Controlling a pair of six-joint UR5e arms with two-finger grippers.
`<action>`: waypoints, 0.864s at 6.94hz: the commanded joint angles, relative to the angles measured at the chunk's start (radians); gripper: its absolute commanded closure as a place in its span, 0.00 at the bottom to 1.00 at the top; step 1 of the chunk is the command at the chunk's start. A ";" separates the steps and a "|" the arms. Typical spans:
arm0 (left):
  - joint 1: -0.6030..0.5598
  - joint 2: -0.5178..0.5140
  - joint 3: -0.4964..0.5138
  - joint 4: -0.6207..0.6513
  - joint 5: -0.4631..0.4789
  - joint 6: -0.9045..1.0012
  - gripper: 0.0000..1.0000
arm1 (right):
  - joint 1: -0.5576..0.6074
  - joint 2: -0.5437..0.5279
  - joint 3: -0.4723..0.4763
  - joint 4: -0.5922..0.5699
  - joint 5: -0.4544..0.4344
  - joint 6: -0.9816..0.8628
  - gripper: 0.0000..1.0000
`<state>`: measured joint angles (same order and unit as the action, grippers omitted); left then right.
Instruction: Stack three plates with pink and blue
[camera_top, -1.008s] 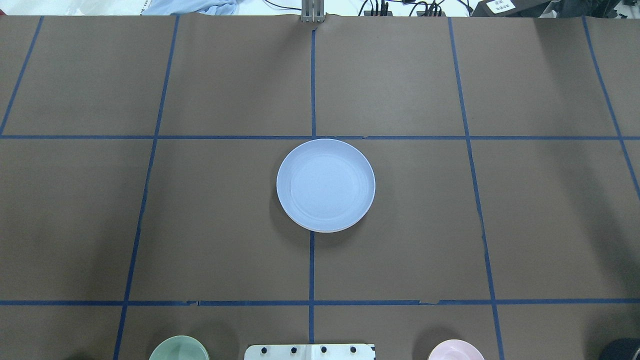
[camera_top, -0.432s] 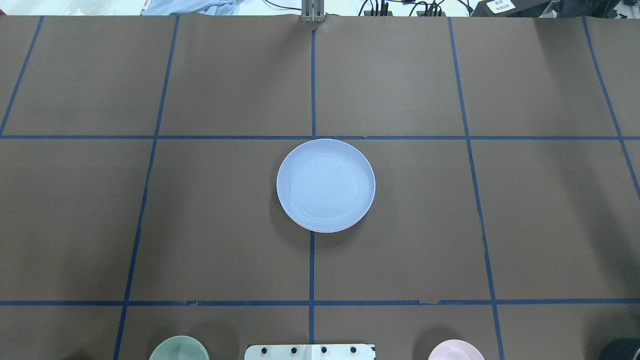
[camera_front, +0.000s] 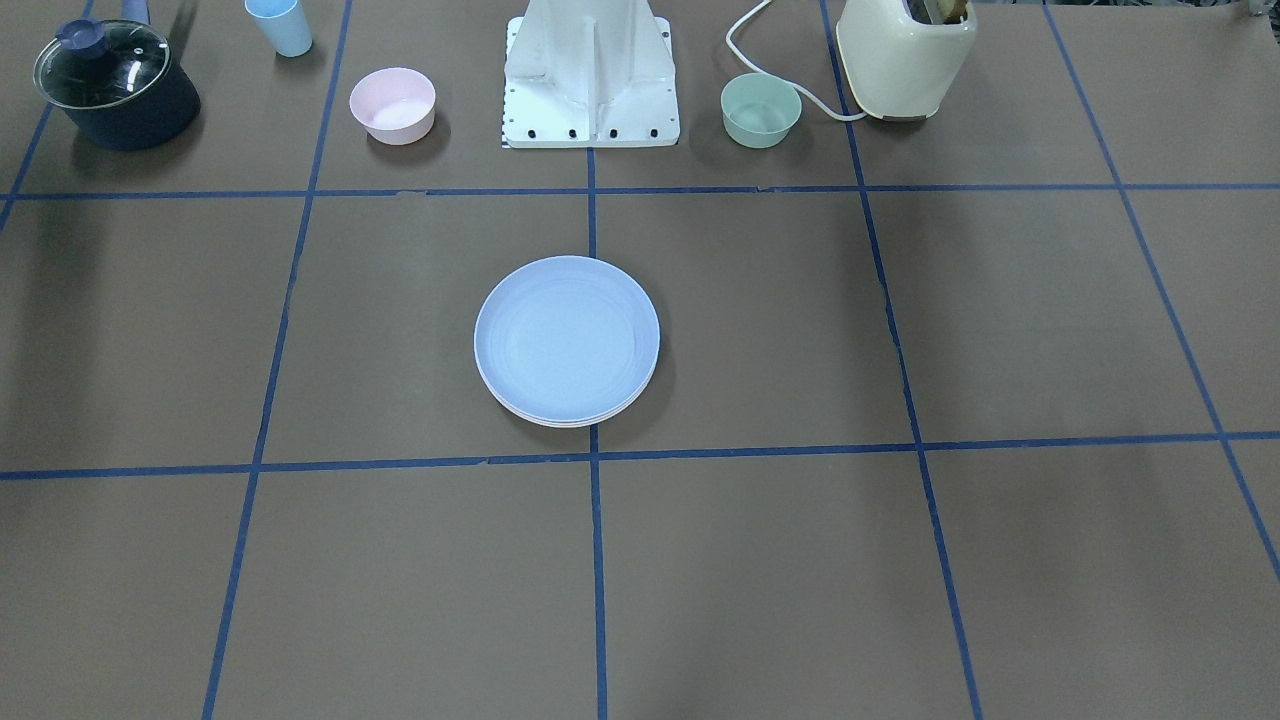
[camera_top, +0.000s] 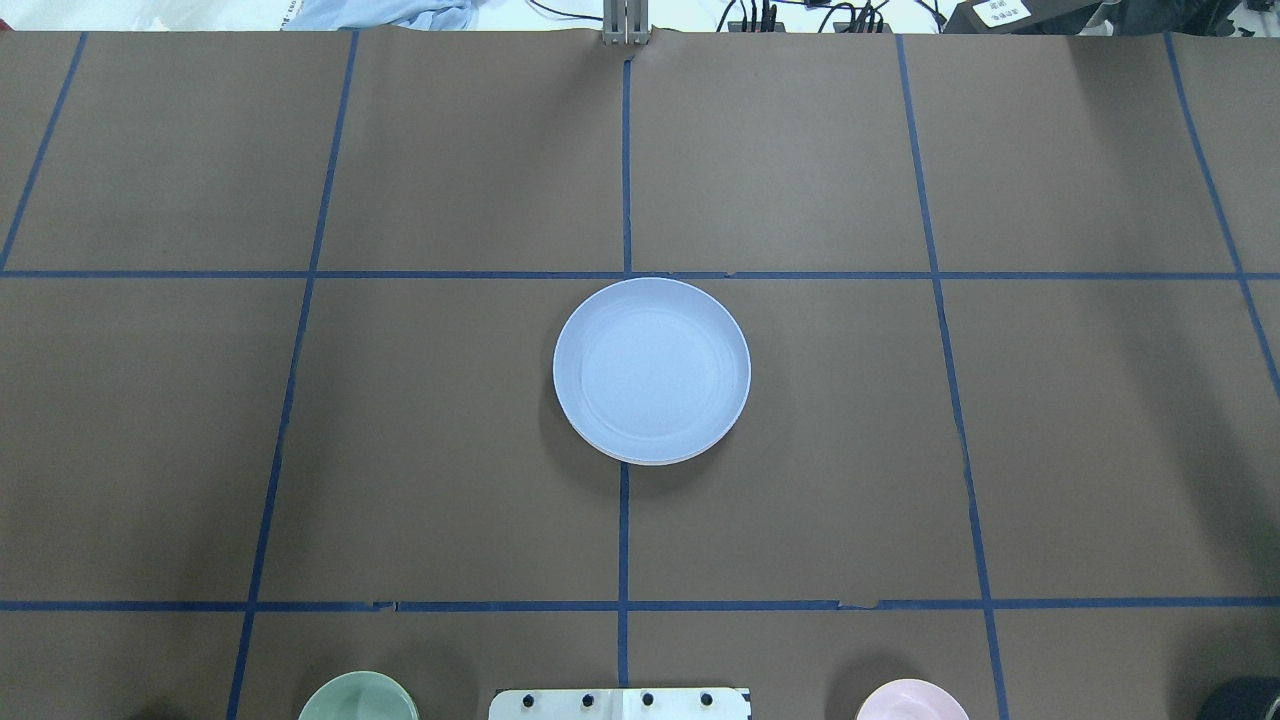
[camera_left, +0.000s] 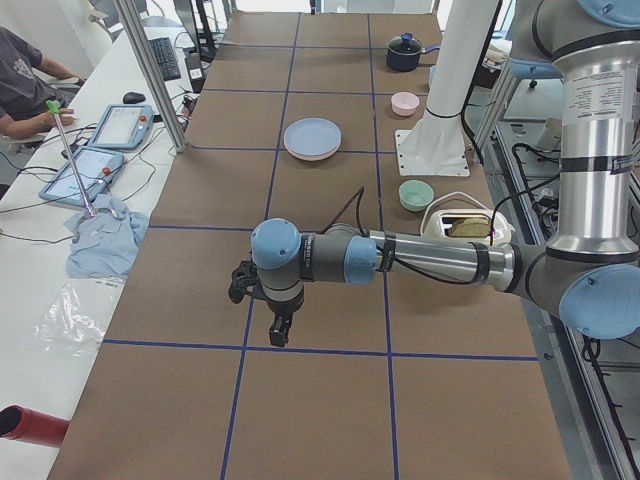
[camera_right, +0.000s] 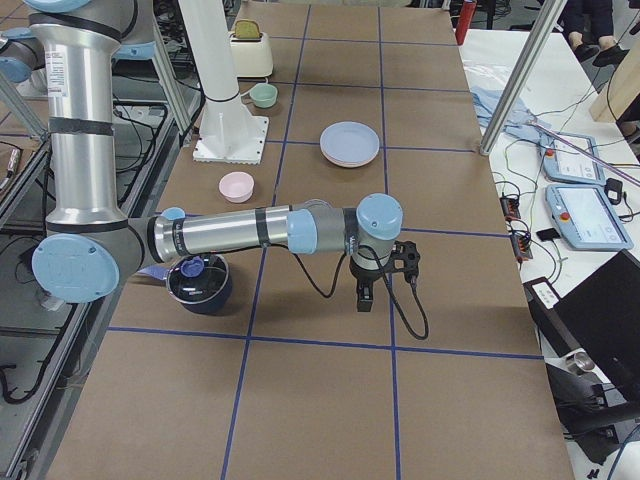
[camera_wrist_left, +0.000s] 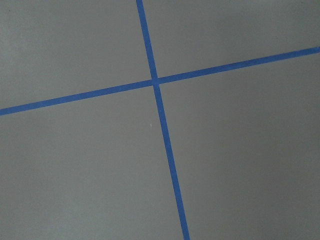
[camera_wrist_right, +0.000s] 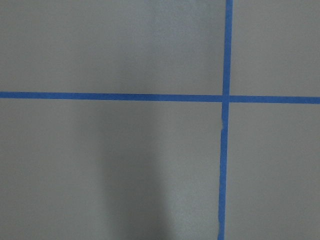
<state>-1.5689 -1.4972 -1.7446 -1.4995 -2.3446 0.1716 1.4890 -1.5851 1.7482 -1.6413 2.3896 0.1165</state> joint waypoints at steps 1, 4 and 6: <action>0.000 0.002 0.005 -0.001 0.018 -0.003 0.00 | 0.017 -0.012 0.002 0.000 -0.006 0.000 0.00; 0.000 0.008 0.002 -0.001 0.018 -0.003 0.00 | 0.048 -0.100 0.033 0.014 -0.012 -0.005 0.00; 0.000 0.008 0.003 -0.002 0.019 -0.003 0.00 | 0.089 -0.124 0.019 0.012 -0.013 -0.014 0.00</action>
<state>-1.5693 -1.4896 -1.7416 -1.5012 -2.3261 0.1687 1.5560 -1.6897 1.7718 -1.6296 2.3773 0.1104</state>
